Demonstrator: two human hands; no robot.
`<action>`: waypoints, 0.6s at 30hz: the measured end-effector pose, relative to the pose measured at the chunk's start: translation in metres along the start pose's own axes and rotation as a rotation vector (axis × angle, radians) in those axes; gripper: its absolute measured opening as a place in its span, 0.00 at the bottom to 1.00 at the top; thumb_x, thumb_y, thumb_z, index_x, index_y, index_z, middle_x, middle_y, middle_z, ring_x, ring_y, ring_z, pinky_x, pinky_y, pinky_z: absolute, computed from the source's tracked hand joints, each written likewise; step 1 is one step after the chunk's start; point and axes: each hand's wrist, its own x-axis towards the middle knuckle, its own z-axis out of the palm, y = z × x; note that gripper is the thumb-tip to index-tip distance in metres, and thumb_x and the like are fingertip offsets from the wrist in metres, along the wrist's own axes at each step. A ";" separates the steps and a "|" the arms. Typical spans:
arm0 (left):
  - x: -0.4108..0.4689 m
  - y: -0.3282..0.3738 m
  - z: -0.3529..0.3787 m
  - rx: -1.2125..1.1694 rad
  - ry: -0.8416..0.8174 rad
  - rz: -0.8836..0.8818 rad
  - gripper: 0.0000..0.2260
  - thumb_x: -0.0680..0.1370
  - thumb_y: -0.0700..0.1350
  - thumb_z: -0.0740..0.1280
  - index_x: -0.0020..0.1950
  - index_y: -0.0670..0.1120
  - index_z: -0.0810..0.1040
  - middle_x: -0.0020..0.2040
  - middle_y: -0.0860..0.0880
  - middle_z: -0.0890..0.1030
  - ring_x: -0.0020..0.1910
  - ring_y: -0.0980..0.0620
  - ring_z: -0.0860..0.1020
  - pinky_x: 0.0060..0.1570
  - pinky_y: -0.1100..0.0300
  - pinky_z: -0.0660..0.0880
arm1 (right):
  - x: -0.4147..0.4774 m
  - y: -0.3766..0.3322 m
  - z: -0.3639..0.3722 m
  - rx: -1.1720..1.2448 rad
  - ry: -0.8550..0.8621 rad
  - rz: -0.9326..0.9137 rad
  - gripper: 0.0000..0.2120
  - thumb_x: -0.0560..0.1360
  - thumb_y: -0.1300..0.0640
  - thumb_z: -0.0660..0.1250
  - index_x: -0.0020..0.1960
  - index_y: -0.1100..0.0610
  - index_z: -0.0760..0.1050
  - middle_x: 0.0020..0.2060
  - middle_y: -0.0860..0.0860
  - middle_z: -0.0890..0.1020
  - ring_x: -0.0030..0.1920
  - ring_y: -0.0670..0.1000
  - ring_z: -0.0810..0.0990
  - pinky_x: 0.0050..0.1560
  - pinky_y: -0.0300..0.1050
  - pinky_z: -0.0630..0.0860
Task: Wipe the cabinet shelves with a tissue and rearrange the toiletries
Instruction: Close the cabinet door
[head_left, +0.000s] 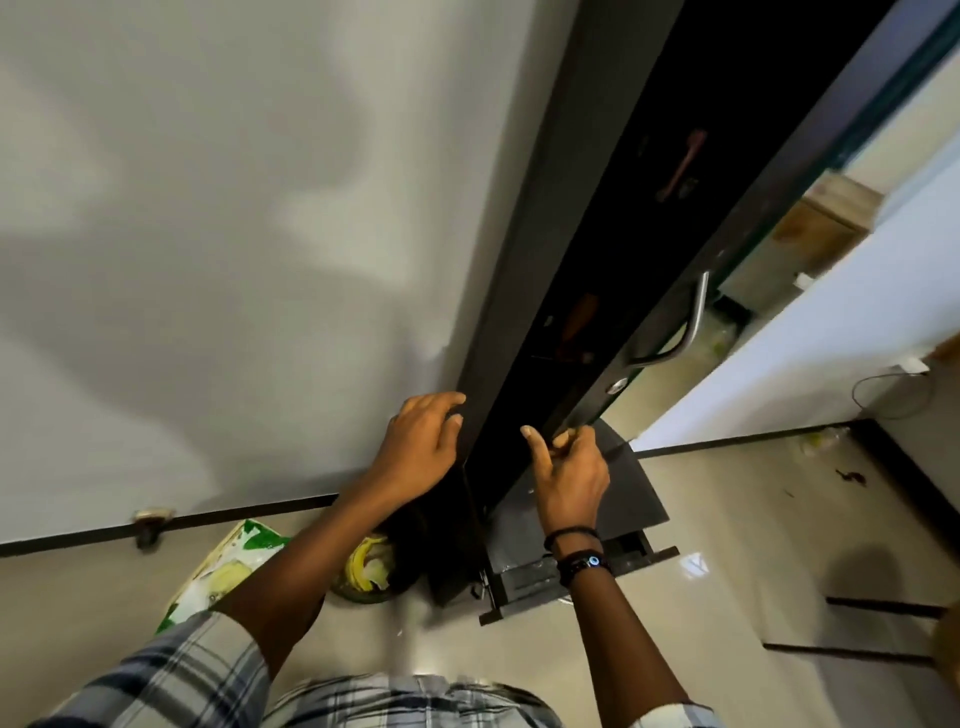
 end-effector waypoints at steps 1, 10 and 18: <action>0.001 -0.002 -0.001 0.000 -0.003 -0.006 0.21 0.76 0.50 0.54 0.65 0.44 0.73 0.63 0.46 0.77 0.65 0.45 0.71 0.63 0.47 0.69 | 0.002 -0.002 0.003 0.004 -0.005 0.004 0.20 0.69 0.44 0.73 0.39 0.58 0.68 0.29 0.50 0.75 0.30 0.48 0.72 0.32 0.32 0.63; 0.028 -0.016 -0.002 0.034 0.039 -0.063 0.16 0.80 0.45 0.58 0.67 0.45 0.70 0.65 0.47 0.75 0.66 0.47 0.69 0.65 0.47 0.68 | 0.039 -0.020 0.036 0.051 -0.102 0.004 0.20 0.68 0.44 0.74 0.39 0.58 0.69 0.29 0.46 0.73 0.30 0.42 0.70 0.32 0.29 0.62; 0.040 -0.025 -0.002 0.057 0.082 -0.118 0.16 0.80 0.45 0.58 0.67 0.45 0.70 0.65 0.46 0.75 0.66 0.46 0.69 0.65 0.48 0.69 | 0.054 -0.021 0.055 0.081 -0.133 -0.040 0.15 0.72 0.47 0.71 0.41 0.56 0.68 0.33 0.51 0.77 0.33 0.46 0.73 0.34 0.25 0.64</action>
